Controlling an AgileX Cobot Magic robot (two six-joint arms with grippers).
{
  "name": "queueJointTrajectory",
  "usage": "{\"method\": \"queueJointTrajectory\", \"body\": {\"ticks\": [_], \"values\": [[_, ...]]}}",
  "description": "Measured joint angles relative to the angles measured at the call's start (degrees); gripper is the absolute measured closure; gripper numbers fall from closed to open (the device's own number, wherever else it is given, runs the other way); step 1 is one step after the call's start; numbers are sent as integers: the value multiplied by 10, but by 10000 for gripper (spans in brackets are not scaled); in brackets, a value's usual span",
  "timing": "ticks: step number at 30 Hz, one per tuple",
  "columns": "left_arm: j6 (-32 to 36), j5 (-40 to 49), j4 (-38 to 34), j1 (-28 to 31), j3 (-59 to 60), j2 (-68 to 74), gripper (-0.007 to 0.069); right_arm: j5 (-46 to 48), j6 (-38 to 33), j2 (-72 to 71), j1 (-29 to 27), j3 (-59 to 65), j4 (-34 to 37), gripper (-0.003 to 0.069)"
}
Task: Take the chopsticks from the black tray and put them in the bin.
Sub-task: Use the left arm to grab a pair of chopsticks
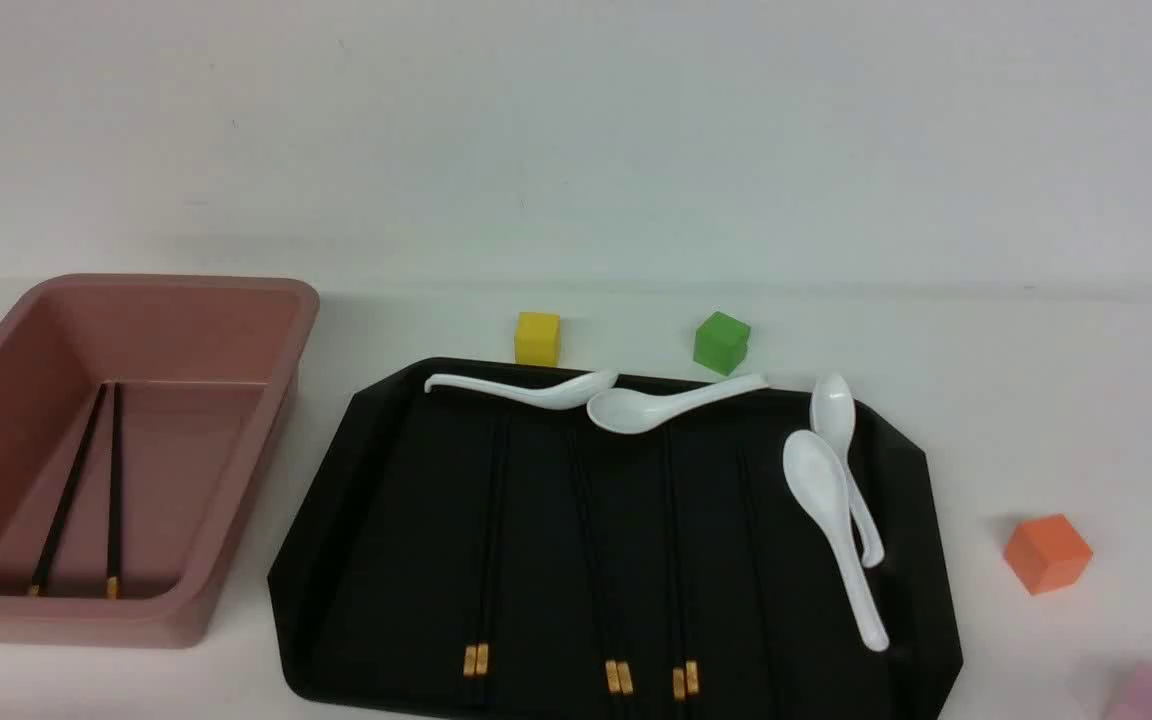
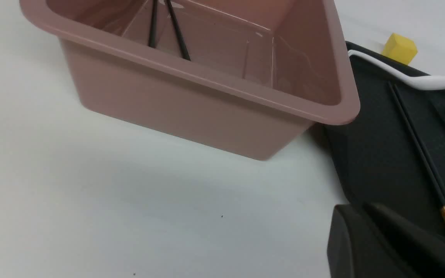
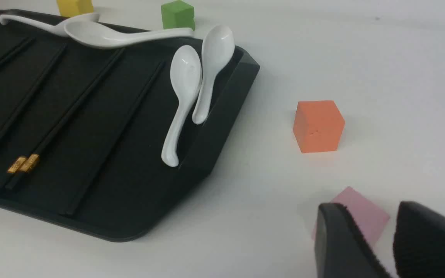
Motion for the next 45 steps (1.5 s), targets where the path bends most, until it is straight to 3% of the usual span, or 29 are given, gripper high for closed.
{"method": "queueJointTrajectory", "body": {"ticks": [41,45], "values": [[0,0,-1,0,0,0,585,0,0,0,0,0,0,419],[-58,-3,-74,0,0,0,584,0,0,0,0,0,0,419]]}}
